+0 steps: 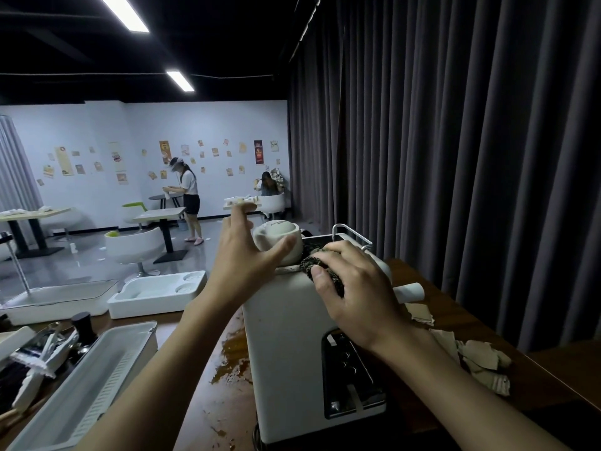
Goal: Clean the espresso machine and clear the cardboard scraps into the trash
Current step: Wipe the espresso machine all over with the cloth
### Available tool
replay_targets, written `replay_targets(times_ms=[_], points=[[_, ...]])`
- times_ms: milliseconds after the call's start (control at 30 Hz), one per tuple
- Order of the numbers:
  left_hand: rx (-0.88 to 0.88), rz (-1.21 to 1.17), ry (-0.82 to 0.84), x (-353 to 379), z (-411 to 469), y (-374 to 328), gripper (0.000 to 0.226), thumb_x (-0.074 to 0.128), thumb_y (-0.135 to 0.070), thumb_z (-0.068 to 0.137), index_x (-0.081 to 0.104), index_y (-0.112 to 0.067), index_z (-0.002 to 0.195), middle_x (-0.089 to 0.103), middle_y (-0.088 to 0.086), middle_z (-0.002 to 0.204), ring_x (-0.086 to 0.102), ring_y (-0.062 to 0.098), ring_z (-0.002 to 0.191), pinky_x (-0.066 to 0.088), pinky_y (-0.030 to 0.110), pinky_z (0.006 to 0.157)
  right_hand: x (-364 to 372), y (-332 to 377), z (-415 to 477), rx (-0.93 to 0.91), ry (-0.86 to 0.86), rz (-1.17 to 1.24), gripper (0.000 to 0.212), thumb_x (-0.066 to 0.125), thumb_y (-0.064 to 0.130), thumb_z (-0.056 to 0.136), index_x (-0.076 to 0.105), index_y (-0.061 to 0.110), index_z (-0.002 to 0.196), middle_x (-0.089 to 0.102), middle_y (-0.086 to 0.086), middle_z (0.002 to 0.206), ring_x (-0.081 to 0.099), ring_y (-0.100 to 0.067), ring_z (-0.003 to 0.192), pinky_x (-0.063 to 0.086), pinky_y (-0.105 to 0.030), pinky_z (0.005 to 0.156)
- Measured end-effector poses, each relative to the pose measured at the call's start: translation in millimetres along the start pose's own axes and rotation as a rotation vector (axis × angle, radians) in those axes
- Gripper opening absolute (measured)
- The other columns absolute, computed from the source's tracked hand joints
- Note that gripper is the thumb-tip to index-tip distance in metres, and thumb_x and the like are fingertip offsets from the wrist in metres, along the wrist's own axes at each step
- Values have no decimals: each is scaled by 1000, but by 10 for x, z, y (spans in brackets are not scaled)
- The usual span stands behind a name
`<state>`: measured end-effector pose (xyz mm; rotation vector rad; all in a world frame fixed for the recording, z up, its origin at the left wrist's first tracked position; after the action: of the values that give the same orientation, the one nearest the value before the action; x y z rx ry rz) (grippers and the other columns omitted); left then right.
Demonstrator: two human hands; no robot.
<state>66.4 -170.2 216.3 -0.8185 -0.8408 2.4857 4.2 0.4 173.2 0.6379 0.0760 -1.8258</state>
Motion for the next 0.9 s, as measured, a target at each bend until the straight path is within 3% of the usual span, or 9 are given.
replay_targets(times_ms=[133,200,300,433,567,633,733,833,900], points=[[-53,-19,-5,7,12,17,71,80,-46,75,39,-27,130,59,1,98,58,17,87,53,38,76,-1,0,0,3,-1,9,37,43,41,95,68,17,107,62,4,107,60,-17,99,48,-41,89],[-72,-90,40,-1,17,30,70,73,-39,79,35,-29,137,63,2,111,62,17,93,57,43,82,-2,4,0,1,2,3,37,42,41,95,68,18,107,62,5,106,60,-16,98,48,-39,88],[-51,-76,69,7,-6,21,74,75,-38,82,31,-31,141,50,5,139,53,20,120,50,45,99,-6,9,0,0,0,0,36,43,41,95,68,18,107,62,4,106,60,-16,98,48,-39,88],[-58,-55,38,7,4,-5,72,76,-46,73,36,-33,133,57,3,124,58,22,110,53,51,93,-10,12,-2,6,3,-2,37,43,41,94,68,18,108,62,5,108,60,-16,99,47,-38,89],[-49,-64,92,15,-4,-18,74,68,-48,74,33,-35,138,48,0,135,52,18,120,50,49,99,-13,23,-2,6,5,-15,37,43,41,95,69,18,108,62,5,107,61,-16,99,47,-40,89],[-42,-45,52,20,-4,-15,78,78,-55,73,37,-31,135,52,1,123,55,20,112,52,48,93,-15,20,-1,7,4,-8,37,43,41,94,68,18,108,62,5,107,61,-17,98,48,-42,89],[-75,-86,49,-18,47,17,75,83,-41,76,40,-27,136,59,-4,107,63,18,98,57,49,85,-13,12,-4,9,15,0,37,43,42,94,68,18,108,62,5,108,60,-17,100,47,-43,90],[-109,-176,131,-84,75,44,73,78,-24,83,35,-27,142,61,-1,117,64,14,101,56,41,90,-9,12,-2,6,22,0,38,42,42,95,68,18,109,62,6,109,59,-17,101,47,-43,90],[-64,-95,138,-78,56,35,75,77,-32,83,33,-28,144,57,0,127,59,15,110,51,38,95,-13,17,-3,6,20,1,38,43,41,94,68,17,109,62,5,109,59,-16,101,48,-41,90]])
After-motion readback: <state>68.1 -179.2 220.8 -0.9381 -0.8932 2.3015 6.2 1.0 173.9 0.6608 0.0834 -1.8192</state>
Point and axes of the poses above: each hand's wrist, its own z-axis towards the middle knuckle, its own x-axis out of the palm, y = z × x, the point moved 1 cm from there along z, towards the middle knuckle
